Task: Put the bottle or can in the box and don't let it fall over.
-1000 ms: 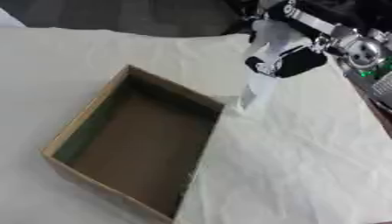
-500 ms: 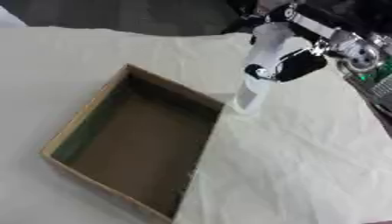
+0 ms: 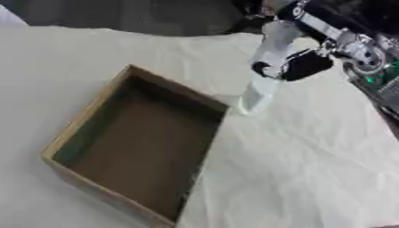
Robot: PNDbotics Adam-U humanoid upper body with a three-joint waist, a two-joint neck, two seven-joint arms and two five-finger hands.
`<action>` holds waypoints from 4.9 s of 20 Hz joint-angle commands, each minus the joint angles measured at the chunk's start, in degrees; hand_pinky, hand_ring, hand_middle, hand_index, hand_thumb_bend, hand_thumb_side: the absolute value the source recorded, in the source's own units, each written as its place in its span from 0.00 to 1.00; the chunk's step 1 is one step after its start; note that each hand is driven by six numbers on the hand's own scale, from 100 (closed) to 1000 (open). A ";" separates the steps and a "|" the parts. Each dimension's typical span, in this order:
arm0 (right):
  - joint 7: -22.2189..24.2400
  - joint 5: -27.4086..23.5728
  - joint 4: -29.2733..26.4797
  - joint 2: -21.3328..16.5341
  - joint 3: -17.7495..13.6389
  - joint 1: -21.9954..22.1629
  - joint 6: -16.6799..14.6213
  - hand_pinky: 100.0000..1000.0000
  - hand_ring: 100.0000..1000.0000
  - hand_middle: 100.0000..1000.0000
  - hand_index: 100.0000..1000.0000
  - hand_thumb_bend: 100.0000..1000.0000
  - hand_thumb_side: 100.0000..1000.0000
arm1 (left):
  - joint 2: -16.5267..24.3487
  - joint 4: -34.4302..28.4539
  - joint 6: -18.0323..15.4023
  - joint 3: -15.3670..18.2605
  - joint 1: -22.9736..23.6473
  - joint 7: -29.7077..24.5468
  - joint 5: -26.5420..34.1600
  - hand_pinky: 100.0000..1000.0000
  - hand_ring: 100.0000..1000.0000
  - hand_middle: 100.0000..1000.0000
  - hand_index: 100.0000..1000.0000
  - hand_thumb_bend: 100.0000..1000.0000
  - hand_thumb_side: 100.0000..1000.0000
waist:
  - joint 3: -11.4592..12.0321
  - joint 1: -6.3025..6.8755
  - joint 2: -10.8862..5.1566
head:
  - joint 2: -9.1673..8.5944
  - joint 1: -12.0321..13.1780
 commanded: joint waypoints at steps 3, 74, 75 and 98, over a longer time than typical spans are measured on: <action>-1.69 0.52 -0.88 -2.27 -0.51 -0.21 -0.33 0.39 0.45 0.38 0.35 0.27 0.05 | 0.52 -1.08 0.00 0.29 -0.50 -0.20 0.17 0.91 0.49 0.72 0.80 0.00 0.80 | 0.23 0.10 -0.76 | -0.79 -0.27; 4.67 6.23 -6.36 2.99 2.40 -16.33 1.80 0.00 0.00 0.00 0.00 0.00 0.12 | 3.40 -1.08 0.73 1.69 -0.13 1.81 3.66 0.90 0.49 0.69 0.78 0.01 0.74 | 2.62 -1.81 -9.74 | 5.75 -4.87; 5.20 6.46 -6.36 4.14 3.04 -17.05 1.94 0.00 0.00 0.00 0.00 0.00 0.12 | 3.32 -1.08 0.87 1.88 -0.13 2.01 3.61 0.90 0.49 0.69 0.78 0.01 0.75 | 2.65 -1.90 -9.75 | 5.83 -5.03; 6.29 13.61 -6.36 19.74 10.65 -16.71 8.29 0.00 0.00 0.00 0.01 0.00 0.06 | 1.61 3.88 2.58 5.75 -0.15 6.12 1.57 0.91 0.48 0.69 0.79 0.02 0.79 | 3.68 -1.77 -8.18 | 7.79 -4.50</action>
